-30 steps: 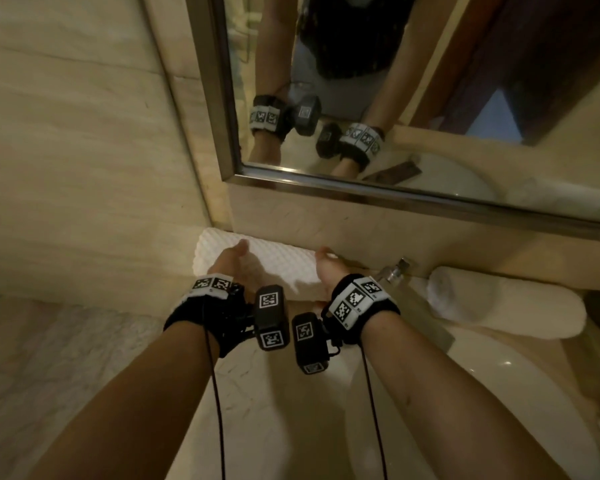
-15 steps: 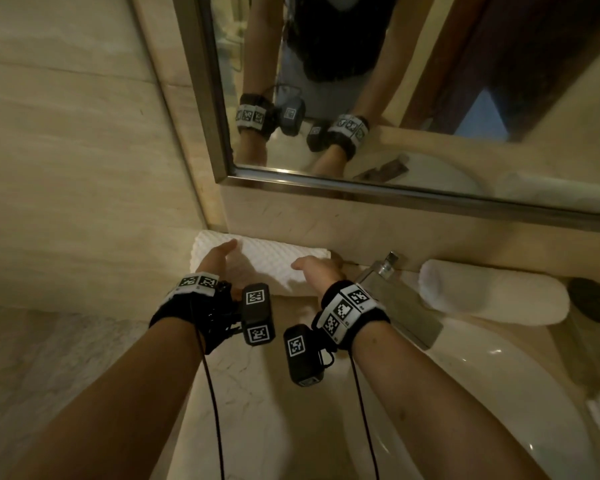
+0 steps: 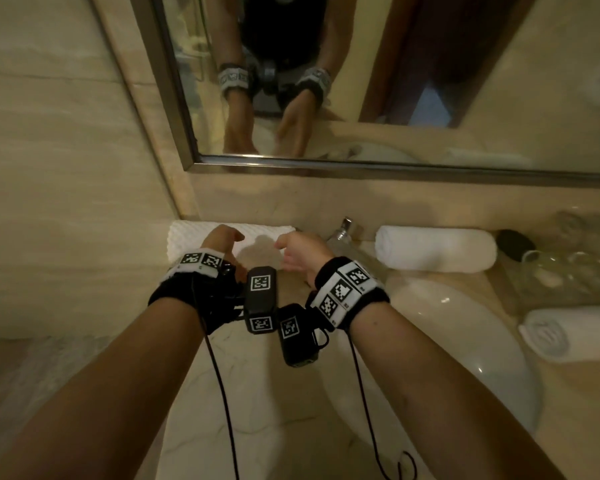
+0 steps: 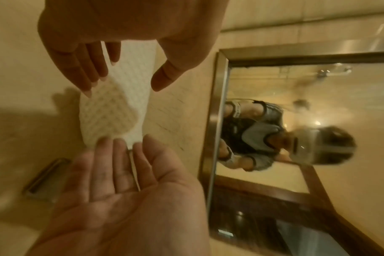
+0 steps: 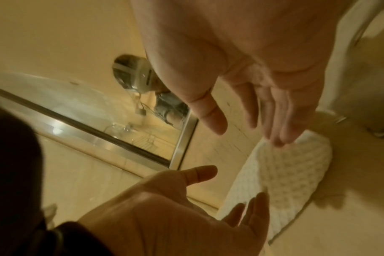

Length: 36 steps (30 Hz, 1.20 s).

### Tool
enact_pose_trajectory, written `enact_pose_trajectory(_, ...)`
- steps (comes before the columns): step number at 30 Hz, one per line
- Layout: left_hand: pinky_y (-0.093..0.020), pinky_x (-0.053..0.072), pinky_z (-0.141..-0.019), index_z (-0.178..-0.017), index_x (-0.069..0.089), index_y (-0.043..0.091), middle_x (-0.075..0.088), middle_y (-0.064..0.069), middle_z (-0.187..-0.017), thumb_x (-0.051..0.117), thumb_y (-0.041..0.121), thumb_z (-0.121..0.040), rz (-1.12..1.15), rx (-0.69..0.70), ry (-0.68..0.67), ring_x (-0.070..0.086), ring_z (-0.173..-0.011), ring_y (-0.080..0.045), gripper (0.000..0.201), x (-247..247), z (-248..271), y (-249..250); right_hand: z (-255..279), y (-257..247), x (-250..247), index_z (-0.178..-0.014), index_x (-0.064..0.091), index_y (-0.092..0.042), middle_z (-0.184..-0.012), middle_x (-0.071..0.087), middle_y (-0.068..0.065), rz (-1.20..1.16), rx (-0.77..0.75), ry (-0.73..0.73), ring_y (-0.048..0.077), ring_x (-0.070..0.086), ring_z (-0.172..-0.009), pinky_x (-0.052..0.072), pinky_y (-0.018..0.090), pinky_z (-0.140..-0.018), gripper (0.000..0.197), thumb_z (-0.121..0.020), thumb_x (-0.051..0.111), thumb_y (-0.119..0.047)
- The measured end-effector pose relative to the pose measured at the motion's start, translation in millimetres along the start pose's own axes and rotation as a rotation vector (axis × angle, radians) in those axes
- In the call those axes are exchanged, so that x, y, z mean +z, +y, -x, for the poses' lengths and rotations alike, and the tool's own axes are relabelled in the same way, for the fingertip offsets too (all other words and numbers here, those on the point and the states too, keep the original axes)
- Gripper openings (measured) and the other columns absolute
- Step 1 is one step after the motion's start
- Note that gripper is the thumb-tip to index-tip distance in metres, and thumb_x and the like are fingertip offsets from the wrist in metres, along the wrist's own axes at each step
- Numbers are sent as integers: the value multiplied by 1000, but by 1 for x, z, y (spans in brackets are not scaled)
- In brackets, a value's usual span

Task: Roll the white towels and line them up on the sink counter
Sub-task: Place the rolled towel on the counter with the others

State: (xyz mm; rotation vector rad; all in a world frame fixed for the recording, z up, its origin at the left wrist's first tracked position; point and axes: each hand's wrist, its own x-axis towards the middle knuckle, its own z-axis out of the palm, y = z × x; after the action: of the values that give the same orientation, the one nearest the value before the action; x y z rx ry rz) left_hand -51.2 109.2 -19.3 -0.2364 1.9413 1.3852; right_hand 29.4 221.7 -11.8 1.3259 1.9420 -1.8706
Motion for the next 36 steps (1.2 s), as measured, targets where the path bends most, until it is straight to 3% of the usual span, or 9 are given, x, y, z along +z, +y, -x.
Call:
enact_pose_trajectory(3, -32, 44, -75, -105, 43, 2, 41, -10, -82, 46, 12, -94, 231, -120, -46, 46, -71, -25, 16, 24, 33, 16, 26, 15, -21, -131, 53, 2, -114, 67, 19, -161, -26, -68, 9, 59, -59, 45, 19, -52, 37, -97, 45, -10)
enact_pose_trajectory(6, -35, 46, -88, -79, 41, 3, 45, -9, -84, 45, 11, -92, 278, -154, -134, 48, -71, -22, 15, 52, 59, 17, 48, 38, -54, -105, 62, -4, -81, 64, 4, -319, -23, -22, 8, 61, -53, 47, 23, -56, 19, -97, 47, -12)
enact_pose_trajectory(12, -26, 44, -53, -63, 46, 9, 51, -2, -50, 46, 13, -88, 235, -186, -287, 51, -53, -13, 25, 123, 93, 6, 78, 91, -144, -89, 60, -8, -83, 64, 5, -470, -13, 202, 17, 63, -73, 46, 27, -62, 9, -91, 52, -9)
enact_pose_trajectory(22, -32, 44, -57, -74, 50, 4, 56, -6, -68, 46, 9, -87, 150, -223, -379, 52, -61, -19, 15, 297, 135, -27, 95, 193, -320, -83, 58, -8, -77, 62, 6, -574, 95, 416, 18, 59, -67, 46, 29, -62, 12, -91, 48, -7)
enact_pose_trajectory(25, -39, 51, -73, -90, 54, 2, 61, -14, -82, 50, 13, -87, 93, -265, -398, 58, -75, -25, 13, 378, 149, -47, 94, 231, -401, -78, 57, -6, -71, 59, 9, -604, 122, 502, 21, 58, -64, 44, 29, -58, 13, -89, 51, -3)
enact_pose_trajectory(27, -49, 49, -91, -121, 47, 6, 53, -18, -115, 56, 17, -85, 54, -314, -402, 57, -103, -33, 38, 424, 150, -63, 93, 253, -450, -75, 55, -7, -72, 56, 7, -582, 173, 539, 20, 56, -64, 43, 29, -58, 16, -90, 49, -4)
enact_pose_trajectory(29, -52, 42, -100, -131, 38, 15, 41, -17, -122, 60, 24, -86, -27, -340, -393, 49, -111, -37, 51, 459, 155, -79, 93, 273, -495, -86, 56, -8, -79, 54, 6, -539, 270, 580, 20, 56, -73, 47, 31, -67, 7, -89, 52, -13)
enact_pose_trajectory(32, -60, 32, -105, -151, 16, 22, 25, -20, -150, 70, 43, -77, -57, -408, -420, 37, -127, -48, 94, 496, 153, -99, 82, 293, -543, -122, 53, -13, -102, 53, 12, -503, 365, 597, 29, 55, -94, 50, 41, -86, 44, -85, 62, -36)
enact_pose_trajectory(36, -64, 33, -102, -152, 9, 28, 22, -26, -151, 79, 60, -50, -13, -476, -357, 37, -128, -52, 127, 530, 120, -119, 58, 299, -566, -147, 35, -19, -146, 41, 15, -649, 363, 504, 36, 45, -126, 41, 48, -104, 80, -83, 63, -57)
